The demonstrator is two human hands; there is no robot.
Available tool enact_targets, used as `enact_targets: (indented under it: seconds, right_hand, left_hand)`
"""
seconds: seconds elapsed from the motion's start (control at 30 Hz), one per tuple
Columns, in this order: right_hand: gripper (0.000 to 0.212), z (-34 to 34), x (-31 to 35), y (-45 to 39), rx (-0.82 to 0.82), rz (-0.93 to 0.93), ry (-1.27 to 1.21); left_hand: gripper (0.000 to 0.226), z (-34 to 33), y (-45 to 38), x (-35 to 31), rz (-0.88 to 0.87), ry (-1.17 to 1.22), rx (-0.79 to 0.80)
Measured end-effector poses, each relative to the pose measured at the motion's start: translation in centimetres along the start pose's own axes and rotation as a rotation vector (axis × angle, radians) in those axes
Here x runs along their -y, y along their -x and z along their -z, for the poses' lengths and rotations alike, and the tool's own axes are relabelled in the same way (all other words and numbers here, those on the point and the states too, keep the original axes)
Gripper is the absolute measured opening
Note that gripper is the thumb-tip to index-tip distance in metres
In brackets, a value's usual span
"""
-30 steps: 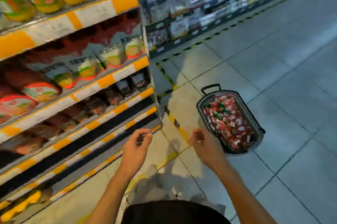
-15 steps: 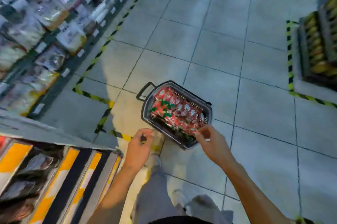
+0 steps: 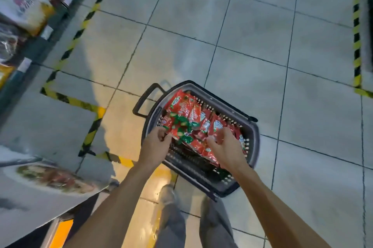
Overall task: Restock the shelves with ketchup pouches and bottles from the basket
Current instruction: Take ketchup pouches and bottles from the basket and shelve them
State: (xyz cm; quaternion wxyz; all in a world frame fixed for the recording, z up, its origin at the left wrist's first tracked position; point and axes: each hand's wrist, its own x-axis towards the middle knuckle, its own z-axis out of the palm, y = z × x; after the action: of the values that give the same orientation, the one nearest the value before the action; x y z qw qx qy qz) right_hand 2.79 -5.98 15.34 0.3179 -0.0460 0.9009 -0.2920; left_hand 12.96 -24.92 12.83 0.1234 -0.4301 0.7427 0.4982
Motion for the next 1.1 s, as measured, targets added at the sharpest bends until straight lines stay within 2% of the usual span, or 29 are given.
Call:
enact_targets:
  seconds: [0.07, 0.2, 0.4, 0.53, 0.6, 0.77, 0.93, 1.1]
  right_hand:
    - [0.039, -2.1, -0.8, -4.4, 0.025, -0.013, -0.043]
    - [0.070, -5.7, -2.3, -11.6, 0.047, -0.004, -0.021]
    - [0.073, -9.5, -3.7, -17.3, 0.091, 0.021, -0.006]
    - [0.079, -10.7, -4.0, -18.8, 0.088, -0.034, -0.009]
    - [0.083, -10.9, -4.0, -19.3, 0.079, -0.083, -0.008]
    - [0.062, -11.0, -4.1, -20.1, 0.130, -0.193, -0.114]
    - [0.021, -10.8, -4.3, -20.6, 0.193, -0.302, -0.307]
    - [0.023, -10.2, -4.6, -19.9, 0.117, -0.295, -0.466]
  left_hand:
    - [0.028, -1.9, -4.4, 0.8, 0.000, 0.009, -0.006]
    - [0.041, -5.3, -11.9, 1.1, -0.063, -0.043, -0.052]
    - [0.064, -8.2, -18.9, 0.3, -0.162, -0.257, -0.083]
    - [0.076, -9.6, -20.3, -0.3, -0.064, -0.447, -0.033]
    - [0.075, -10.0, -20.5, -0.2, -0.013, -0.457, -0.035]
    - [0.080, -10.5, -21.1, -0.5, 0.118, -0.309, -0.058]
    - [0.074, -10.9, -21.2, -0.4, 0.191, -0.150, 0.047]
    - [0.068, -11.3, -20.8, 0.1, 0.236, 0.022, 0.142]
